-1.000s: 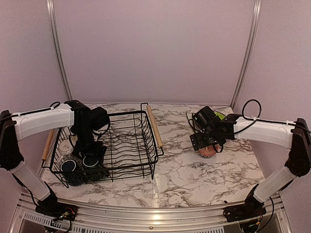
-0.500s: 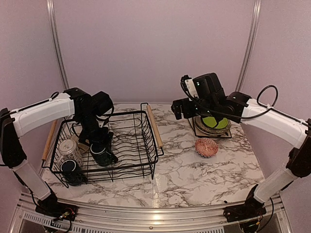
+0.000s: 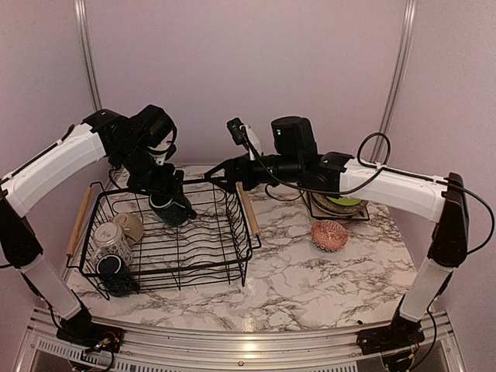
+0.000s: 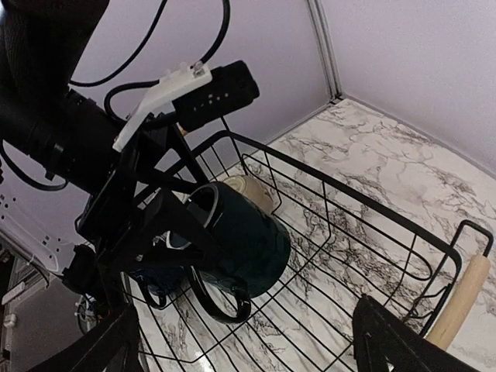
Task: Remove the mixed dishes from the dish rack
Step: Grab the cup from the dish rack, then pass from the left arm to the right
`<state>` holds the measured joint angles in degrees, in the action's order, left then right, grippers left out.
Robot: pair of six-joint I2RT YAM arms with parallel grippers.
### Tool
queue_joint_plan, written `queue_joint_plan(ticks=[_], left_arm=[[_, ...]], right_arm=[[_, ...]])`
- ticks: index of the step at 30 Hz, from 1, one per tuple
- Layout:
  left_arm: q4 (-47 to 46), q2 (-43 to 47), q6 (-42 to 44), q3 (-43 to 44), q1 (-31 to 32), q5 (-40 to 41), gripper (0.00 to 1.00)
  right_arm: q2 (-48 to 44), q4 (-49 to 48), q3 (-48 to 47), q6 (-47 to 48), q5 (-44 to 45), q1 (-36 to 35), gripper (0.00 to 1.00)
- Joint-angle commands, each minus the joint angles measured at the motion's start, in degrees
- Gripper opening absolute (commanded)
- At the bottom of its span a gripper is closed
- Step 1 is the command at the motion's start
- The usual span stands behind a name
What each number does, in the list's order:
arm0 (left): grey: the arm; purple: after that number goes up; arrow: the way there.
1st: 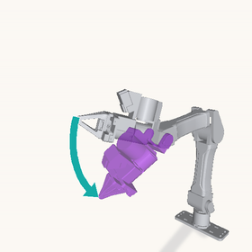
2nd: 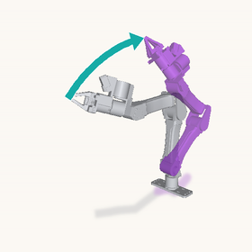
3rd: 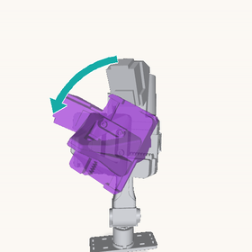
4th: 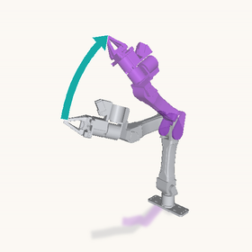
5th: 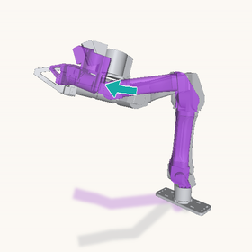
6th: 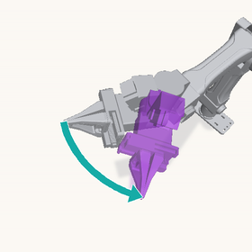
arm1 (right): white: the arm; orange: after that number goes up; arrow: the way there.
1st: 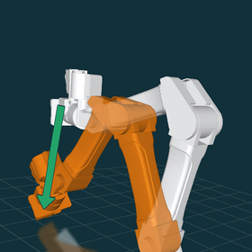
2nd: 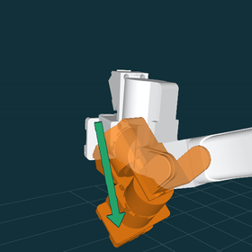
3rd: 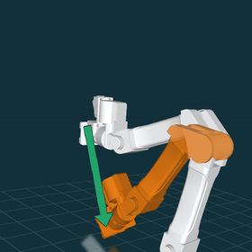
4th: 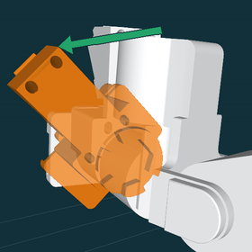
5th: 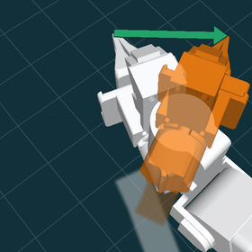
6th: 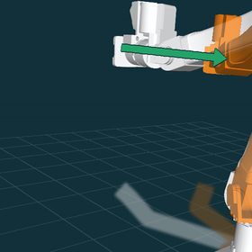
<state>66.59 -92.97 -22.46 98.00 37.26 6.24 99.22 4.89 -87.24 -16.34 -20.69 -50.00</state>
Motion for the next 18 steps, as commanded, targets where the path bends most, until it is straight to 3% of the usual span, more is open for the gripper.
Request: queue_joint_plan(ticks=[1, 4, 6, 12, 18], left_arm=[[-0.7, 0.0, 2.7, 7.1, -0.5, 1.7, 0.22], [-3.1, 0.8, 3.6, 10.8, -0.5, 0.9, 0.2], [-6.8, 2.3, 4.0, 10.6, -0.5, 0.6, 0.19], [-18.8, 4.9, 5.7, 11.5, -0.5, -1.7, 0.16], [-31.3, 9.1, 7.8, 8.0, -0.5, -2.2, 0.13]], right_arm=[[-0.2, -3.9, -0.7, 14.9, 0.3, -1.8, 0.9], [1.0, -1.2, -3.7, 11.6, 3.2, -1.8, 0.89], [1.3, -2.4, -4.7, 2.0, 2.6, -1.2, 0.91], [1.8, -23.8, 2.5, -35.0, -9.5, 4.1, 0.9], [5.0, -39.6, 5.7, -61.1, -13.4, 5.6, 0.89]])
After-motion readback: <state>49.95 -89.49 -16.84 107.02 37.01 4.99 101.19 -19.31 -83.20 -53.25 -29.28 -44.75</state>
